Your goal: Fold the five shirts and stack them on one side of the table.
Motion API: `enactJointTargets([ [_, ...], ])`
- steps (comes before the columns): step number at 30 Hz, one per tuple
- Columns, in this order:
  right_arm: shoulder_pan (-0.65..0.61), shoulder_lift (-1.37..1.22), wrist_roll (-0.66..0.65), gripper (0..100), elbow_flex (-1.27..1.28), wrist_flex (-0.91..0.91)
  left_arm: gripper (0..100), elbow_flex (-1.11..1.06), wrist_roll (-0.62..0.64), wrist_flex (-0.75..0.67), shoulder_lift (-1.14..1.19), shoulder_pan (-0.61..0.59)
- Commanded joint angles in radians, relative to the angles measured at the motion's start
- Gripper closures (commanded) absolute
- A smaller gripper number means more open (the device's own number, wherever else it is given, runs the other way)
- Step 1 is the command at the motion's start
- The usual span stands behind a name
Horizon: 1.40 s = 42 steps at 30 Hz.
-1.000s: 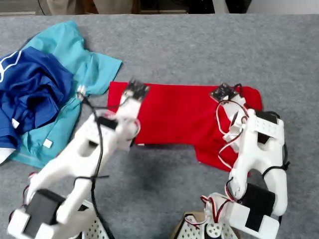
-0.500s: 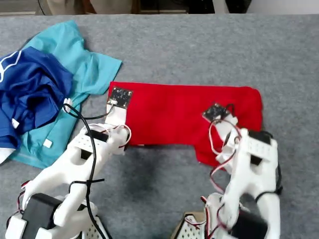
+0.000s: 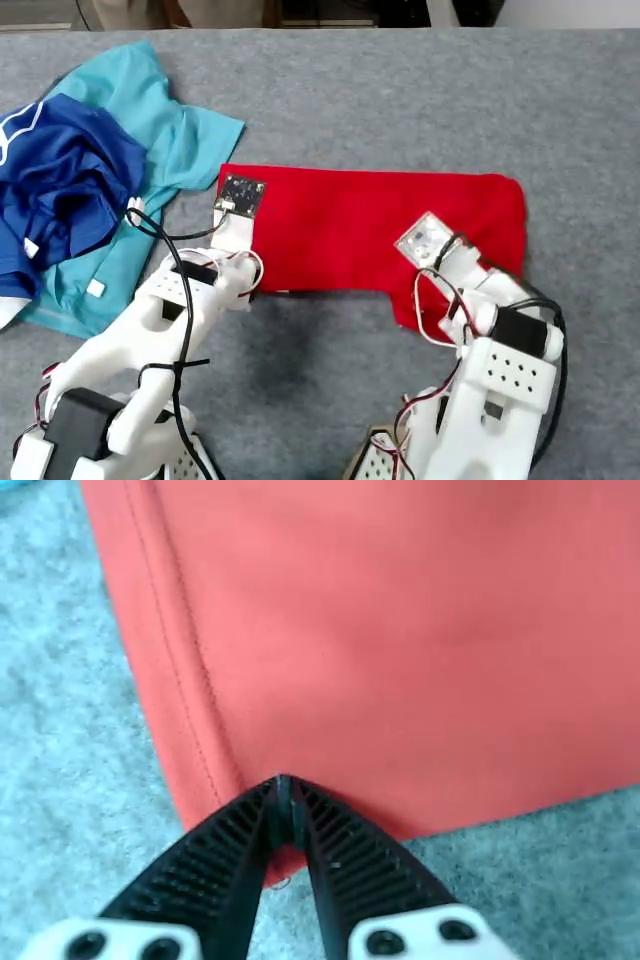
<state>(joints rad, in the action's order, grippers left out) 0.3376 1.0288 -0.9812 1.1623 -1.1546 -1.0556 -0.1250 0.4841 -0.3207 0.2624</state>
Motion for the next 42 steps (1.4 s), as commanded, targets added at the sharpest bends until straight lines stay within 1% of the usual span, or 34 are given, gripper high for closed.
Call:
enactJointTargets([
  [1,-0.013,0.019,0.037,99.4,-0.031,0.066,98,0.002,0.009,-0.012,-0.033,-0.014],
  [6,-0.007,0.019,0.037,99.4,0.071,0.199,98,0.002,0.011,-0.012,-0.033,-0.014],
  [13,-0.005,0.005,0.037,99.4,0.073,0.278,98,0.002,0.011,-0.012,-0.033,-0.014],
  [17,-0.007,-0.124,0.040,99.3,0.053,0.296,98,0.002,0.008,-0.012,-0.033,-0.014],
  [20,-0.002,-0.271,0.089,99.5,0.010,0.344,98,0.006,0.012,-0.012,-0.033,-0.037],
  [23,-0.004,-0.392,0.118,99.5,-0.048,0.333,98,0.006,0.014,-0.012,-0.033,-0.043],
  [26,-0.005,-0.429,0.114,99.6,-0.087,0.256,98,0.006,0.014,-0.012,-0.033,-0.041],
  [31,-0.008,-0.344,0.107,99.6,-0.088,0.123,98,0.006,0.014,-0.012,-0.033,-0.043],
  [34,-0.008,-0.266,0.058,99.6,-0.068,0.051,98,0.006,0.014,-0.012,-0.033,-0.043],
  [37,-0.008,-0.206,0.023,99.5,-0.004,0.061,98,0.006,0.014,-0.012,-0.033,-0.041],
  [42,-0.008,-0.208,-0.018,99.3,0.110,0.189,98,0.005,0.014,-0.012,-0.033,-0.040],
])
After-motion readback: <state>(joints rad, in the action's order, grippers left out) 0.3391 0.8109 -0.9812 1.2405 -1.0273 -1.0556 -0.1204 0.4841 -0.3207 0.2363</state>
